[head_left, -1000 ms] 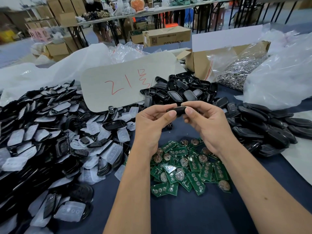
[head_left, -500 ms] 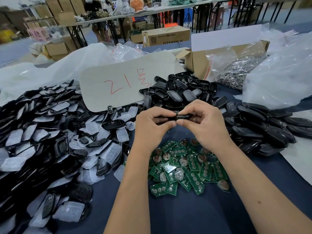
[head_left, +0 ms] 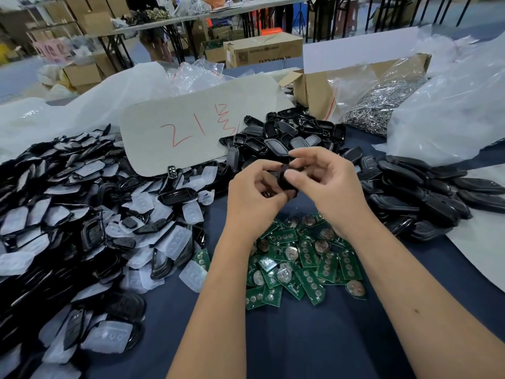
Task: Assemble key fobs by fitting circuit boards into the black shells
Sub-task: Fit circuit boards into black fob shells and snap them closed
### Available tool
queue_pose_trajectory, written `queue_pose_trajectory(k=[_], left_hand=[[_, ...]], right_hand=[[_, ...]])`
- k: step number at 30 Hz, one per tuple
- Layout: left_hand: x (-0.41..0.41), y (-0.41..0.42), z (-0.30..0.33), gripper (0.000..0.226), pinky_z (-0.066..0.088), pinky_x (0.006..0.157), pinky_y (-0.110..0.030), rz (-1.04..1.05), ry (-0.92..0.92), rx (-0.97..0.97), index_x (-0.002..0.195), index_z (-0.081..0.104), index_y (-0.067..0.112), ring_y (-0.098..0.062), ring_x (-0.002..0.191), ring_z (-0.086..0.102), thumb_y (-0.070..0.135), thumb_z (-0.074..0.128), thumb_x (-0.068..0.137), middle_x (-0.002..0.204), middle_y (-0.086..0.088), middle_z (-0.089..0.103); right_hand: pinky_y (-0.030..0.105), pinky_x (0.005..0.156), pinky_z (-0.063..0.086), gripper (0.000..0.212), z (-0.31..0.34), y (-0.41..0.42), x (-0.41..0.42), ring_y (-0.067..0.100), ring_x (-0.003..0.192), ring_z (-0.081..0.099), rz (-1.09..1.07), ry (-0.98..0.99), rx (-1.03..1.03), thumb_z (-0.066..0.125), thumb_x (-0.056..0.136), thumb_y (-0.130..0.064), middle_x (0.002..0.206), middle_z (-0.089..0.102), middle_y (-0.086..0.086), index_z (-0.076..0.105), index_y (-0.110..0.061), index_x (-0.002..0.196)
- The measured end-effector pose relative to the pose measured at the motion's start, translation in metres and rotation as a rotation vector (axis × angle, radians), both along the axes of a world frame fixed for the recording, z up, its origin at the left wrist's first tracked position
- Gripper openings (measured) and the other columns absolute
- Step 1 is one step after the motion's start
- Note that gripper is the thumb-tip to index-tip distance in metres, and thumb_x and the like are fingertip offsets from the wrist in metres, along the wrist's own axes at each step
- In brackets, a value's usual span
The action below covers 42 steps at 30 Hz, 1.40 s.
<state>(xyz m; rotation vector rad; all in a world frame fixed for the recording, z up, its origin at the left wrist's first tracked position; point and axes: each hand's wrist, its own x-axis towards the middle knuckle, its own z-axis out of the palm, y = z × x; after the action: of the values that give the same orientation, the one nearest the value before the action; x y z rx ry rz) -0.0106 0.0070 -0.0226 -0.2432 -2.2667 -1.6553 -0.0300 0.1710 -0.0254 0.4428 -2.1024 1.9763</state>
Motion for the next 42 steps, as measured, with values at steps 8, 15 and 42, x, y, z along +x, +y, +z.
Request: queue_pose_trajectory(k=[8,15,42], left_hand=[[0.003,-0.001,0.003,0.025,0.063,0.080,-0.042,-0.175,-0.183,0.468,0.081,0.075,0.027,-0.028,0.088,0.069,0.006,0.086,0.074,0.089,-0.008,0.074],[0.005,-0.003,0.005,0.026,0.056,0.093,-0.065,-0.220,-0.207,0.485,0.078,0.074,0.028,-0.036,0.094,0.065,0.006,0.086,0.071,0.093,-0.016,0.071],[-0.001,0.027,0.015,0.046,0.057,0.067,-0.024,0.095,0.016,0.163,0.091,0.055,0.030,-0.014,0.066,0.070,0.005,0.090,0.073,0.101,-0.007,0.068]], right_hand=[[0.023,0.046,0.024,0.043,-0.007,-0.001,-0.003,0.014,0.047,0.027,0.053,-0.142,-0.127,0.073,0.090,-0.048,0.053,0.037,0.003,0.077,-0.005,0.088],[0.018,0.043,0.026,0.032,-0.005,-0.004,-0.001,0.006,0.041,0.026,0.044,-0.177,-0.163,0.070,0.096,-0.034,0.046,0.039,-0.010,0.080,-0.009,0.078],[0.026,0.070,0.057,0.005,0.018,0.018,0.013,0.004,0.077,0.072,-0.305,0.169,0.217,0.080,0.092,-0.022,0.079,0.076,-0.017,0.084,-0.023,0.091]])
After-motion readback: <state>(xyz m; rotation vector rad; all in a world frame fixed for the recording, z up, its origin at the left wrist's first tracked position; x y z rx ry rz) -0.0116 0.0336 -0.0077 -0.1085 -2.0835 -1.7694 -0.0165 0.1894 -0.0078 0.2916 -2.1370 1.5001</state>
